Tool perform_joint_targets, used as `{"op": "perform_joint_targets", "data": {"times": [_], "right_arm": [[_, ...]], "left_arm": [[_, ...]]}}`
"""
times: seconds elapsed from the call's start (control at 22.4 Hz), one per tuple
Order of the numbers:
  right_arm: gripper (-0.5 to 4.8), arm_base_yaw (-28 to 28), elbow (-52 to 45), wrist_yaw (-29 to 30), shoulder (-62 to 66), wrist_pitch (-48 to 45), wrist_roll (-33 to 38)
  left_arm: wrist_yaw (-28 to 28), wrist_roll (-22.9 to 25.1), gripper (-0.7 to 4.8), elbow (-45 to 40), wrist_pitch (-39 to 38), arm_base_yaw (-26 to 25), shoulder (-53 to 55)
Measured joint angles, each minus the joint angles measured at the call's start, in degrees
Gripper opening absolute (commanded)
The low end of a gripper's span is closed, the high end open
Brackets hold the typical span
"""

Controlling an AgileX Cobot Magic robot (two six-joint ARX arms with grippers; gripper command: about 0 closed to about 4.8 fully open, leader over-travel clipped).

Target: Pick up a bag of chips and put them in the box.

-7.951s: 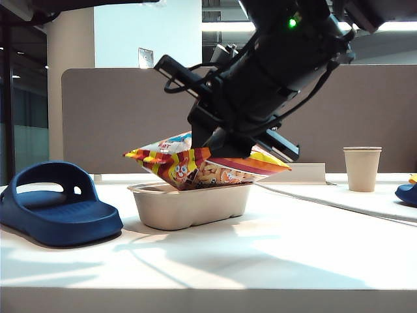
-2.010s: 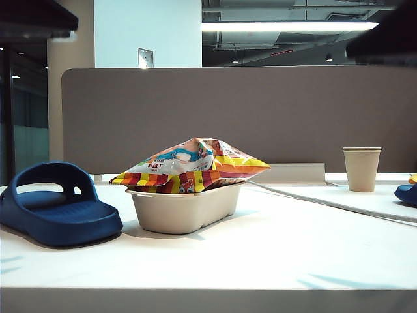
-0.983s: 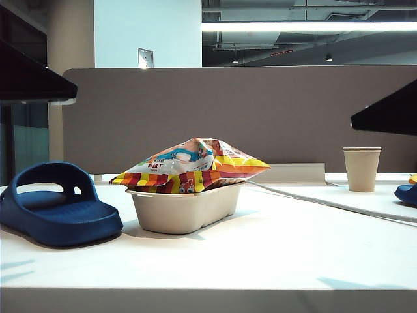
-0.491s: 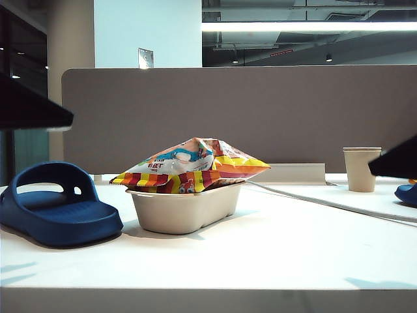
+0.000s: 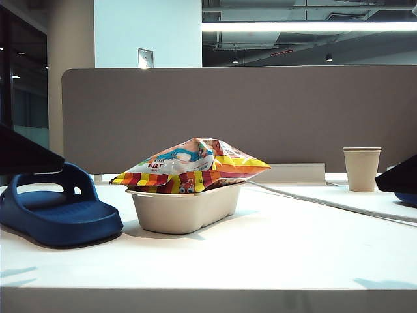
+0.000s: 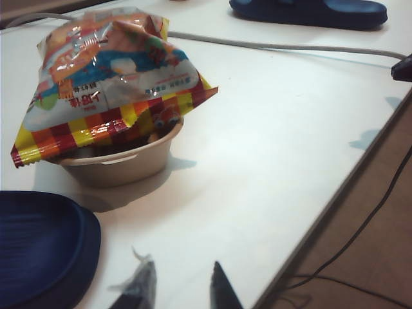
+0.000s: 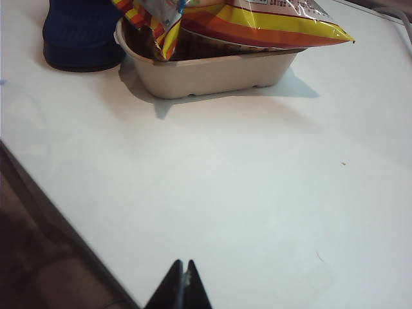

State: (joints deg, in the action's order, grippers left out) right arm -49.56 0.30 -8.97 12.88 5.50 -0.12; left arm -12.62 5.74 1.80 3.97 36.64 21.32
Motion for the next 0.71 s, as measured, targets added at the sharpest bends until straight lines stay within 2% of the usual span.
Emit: {"op": "perform_joint_targets", "data": {"times": [0.71], "right_arm": [[-0.01,0.0,0.0,0.0,0.0,0.9,0.0]], "left_arm": [[0.0,-0.2,1.11,-1.4,0.1,0.0,0.0]]}}
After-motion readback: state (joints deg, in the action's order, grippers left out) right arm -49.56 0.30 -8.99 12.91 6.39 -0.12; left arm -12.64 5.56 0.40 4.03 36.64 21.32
